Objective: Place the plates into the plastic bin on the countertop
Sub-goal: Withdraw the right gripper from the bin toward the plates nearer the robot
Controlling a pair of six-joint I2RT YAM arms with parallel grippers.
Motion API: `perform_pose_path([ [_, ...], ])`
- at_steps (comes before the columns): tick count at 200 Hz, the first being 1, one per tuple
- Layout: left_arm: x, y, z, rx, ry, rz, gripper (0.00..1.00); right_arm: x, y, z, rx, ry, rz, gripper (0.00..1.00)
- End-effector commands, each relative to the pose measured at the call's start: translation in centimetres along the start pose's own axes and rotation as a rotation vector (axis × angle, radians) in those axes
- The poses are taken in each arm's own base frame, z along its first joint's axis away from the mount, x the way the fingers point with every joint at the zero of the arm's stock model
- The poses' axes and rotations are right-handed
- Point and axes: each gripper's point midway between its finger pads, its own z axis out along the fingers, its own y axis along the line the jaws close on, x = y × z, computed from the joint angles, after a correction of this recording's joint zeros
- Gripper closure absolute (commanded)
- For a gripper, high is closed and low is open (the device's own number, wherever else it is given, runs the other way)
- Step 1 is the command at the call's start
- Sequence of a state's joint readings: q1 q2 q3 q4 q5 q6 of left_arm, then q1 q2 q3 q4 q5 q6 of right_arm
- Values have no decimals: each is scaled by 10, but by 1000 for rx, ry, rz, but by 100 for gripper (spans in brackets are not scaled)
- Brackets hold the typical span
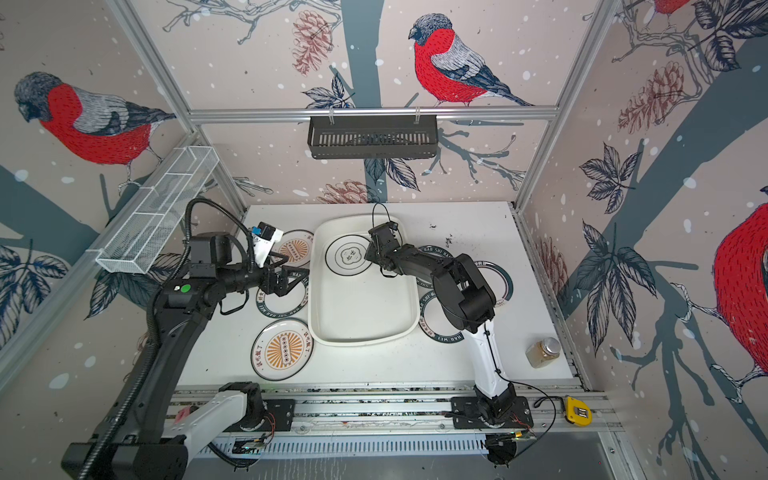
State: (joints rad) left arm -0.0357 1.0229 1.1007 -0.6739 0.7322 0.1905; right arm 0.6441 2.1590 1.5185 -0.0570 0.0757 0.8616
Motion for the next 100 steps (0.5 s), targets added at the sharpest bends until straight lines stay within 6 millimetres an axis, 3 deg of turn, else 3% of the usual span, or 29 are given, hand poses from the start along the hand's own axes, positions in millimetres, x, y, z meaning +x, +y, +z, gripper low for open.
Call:
perform_pose_path([
  [1,-7,-3,-1,10,-25,23,2,-7,0,-5,13,-14,-26,43],
  [31,-7,-2,-2,4,-19,30,2,-16,10,-16,-10,-40,-35,43],
  [54,-7,3,-2,-24,-7,39,2,-28,22,-37,-52,-80,-50,43],
  [83,-9,12,-4,-75,7,51,2,-44,41,-85,-168,-165,-66,43],
  [100,-8,15,-4,-93,19,71,2,-54,33,-117,-139,-218,-84,43],
])
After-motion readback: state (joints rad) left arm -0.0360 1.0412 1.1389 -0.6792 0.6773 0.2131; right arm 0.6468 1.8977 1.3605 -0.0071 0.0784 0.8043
